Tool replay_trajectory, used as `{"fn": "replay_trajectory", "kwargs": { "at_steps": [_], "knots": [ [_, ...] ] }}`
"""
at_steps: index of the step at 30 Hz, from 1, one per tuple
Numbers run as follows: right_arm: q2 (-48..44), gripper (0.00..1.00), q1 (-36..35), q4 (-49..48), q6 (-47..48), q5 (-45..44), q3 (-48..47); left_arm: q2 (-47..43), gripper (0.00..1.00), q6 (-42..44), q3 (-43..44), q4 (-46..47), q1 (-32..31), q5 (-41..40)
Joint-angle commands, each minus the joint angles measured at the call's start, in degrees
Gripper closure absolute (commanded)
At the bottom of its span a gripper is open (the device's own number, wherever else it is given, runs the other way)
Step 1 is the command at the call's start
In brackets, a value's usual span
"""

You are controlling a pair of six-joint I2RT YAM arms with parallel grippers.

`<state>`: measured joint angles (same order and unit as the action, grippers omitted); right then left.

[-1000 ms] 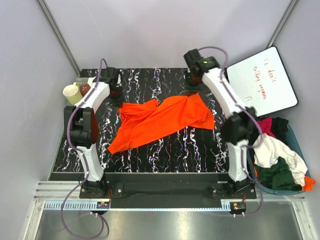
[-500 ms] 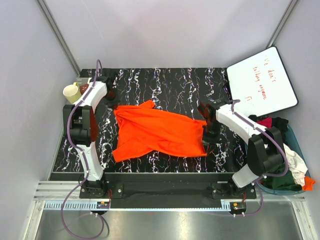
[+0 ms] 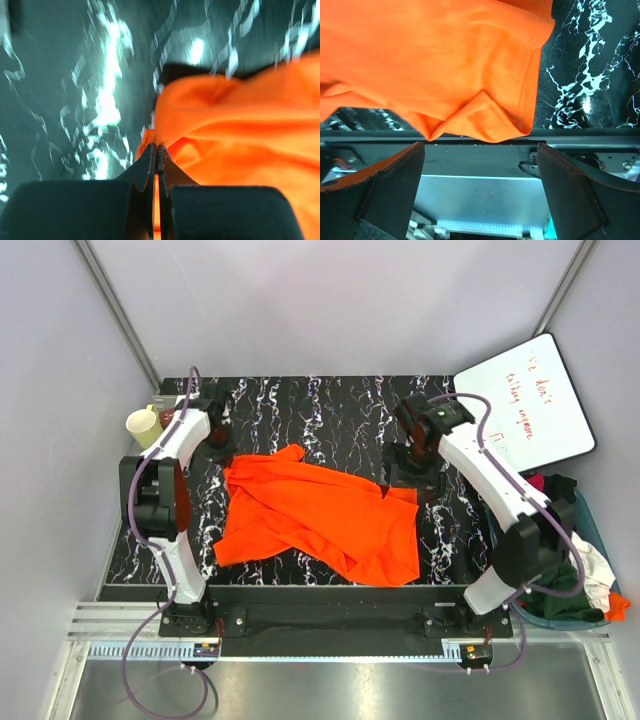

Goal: Fold and stack the t-shirts
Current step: Flatten the tshirt out

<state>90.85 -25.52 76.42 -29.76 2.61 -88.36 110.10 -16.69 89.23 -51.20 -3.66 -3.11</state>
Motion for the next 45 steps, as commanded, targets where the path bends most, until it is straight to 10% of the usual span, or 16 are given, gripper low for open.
{"fn": "replay_trajectory", "kwargs": {
  "at_steps": [1,14,19,23,35,45],
  "knots": [
    [5.9,0.00,-0.3,1.2,1.6,-0.8,1.4,-10.8,1.00,1.4,-7.3,-2.4,-3.8,2.8],
    [14.1,0.00,-0.2,-9.4,1.1,-4.6,6.2,-19.3,1.00,-4.1,-32.1,-5.6,-9.8,5.8],
    [17.3,0.00,-0.1,-10.4,1.6,-4.6,1.4,-26.6,0.35,-3.1,-31.1,-6.5,-9.8,3.7],
    [18.9,0.00,-0.1,-10.5,1.6,-4.2,-0.9,-33.2,0.01,-2.0,-23.3,-6.1,-9.8,0.7],
    [18.8,0.00,-0.1,-10.9,2.1,-4.5,0.4,-5.4,0.11,0.3,2.7,-3.9,-9.2,2.5],
    [16.6,0.00,-0.1,-11.5,1.1,-6.7,2.6,6.8,0.25,-0.4,8.2,-4.2,-8.2,-0.3]
  ]
}}
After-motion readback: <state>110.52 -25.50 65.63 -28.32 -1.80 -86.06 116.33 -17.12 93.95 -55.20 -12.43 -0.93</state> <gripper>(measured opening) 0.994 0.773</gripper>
